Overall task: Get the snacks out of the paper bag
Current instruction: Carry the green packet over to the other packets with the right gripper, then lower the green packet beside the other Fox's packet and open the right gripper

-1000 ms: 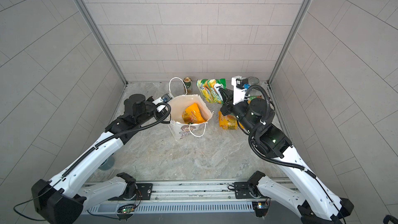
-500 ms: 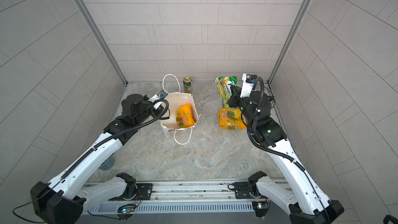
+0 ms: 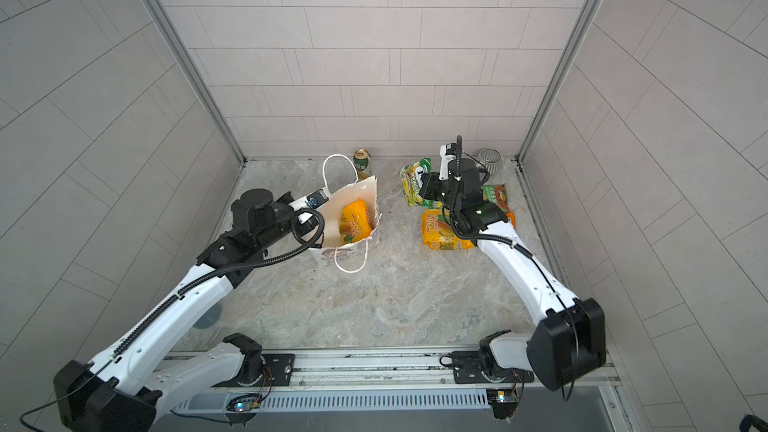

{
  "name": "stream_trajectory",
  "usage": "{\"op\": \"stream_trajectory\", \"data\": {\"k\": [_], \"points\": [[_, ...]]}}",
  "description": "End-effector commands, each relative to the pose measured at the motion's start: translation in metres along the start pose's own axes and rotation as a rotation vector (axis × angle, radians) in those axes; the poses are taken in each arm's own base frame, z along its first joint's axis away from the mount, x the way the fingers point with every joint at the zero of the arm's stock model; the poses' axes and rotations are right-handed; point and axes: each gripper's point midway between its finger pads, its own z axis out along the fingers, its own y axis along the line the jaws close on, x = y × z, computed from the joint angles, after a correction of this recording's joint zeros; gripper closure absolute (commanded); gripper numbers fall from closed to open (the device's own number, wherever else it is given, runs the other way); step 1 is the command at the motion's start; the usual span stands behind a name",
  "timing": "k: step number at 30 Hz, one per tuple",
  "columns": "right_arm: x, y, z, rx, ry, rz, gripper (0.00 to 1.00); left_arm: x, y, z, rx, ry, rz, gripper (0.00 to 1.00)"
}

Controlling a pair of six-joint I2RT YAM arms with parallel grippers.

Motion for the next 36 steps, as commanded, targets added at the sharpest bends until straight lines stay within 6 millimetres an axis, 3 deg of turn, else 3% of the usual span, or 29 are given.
{"op": "stream_trajectory", "data": {"k": [1,10,21,28,36], "points": [[-0.021,0.021,0.014,-0.108,-0.031,0.084,1.00,-0.026,-0.005,-0.012,0.028,-0.131,0.048,1.00],[-0.002,-0.004,0.080,-0.110,0.045,0.205,1.00,-0.038,-0.019,-0.026,0.063,-0.219,0.092,1.00],[0.039,-0.061,0.155,-0.041,0.217,0.214,1.00,-0.042,-0.024,-0.027,0.086,-0.237,0.107,1.00],[0.050,-0.095,0.168,0.045,0.234,0.176,0.97,-0.044,-0.023,-0.026,0.091,-0.242,0.101,1.00],[0.072,-0.130,0.171,0.156,0.408,0.023,0.96,-0.044,-0.024,-0.026,0.095,-0.243,0.097,1.00]]}}
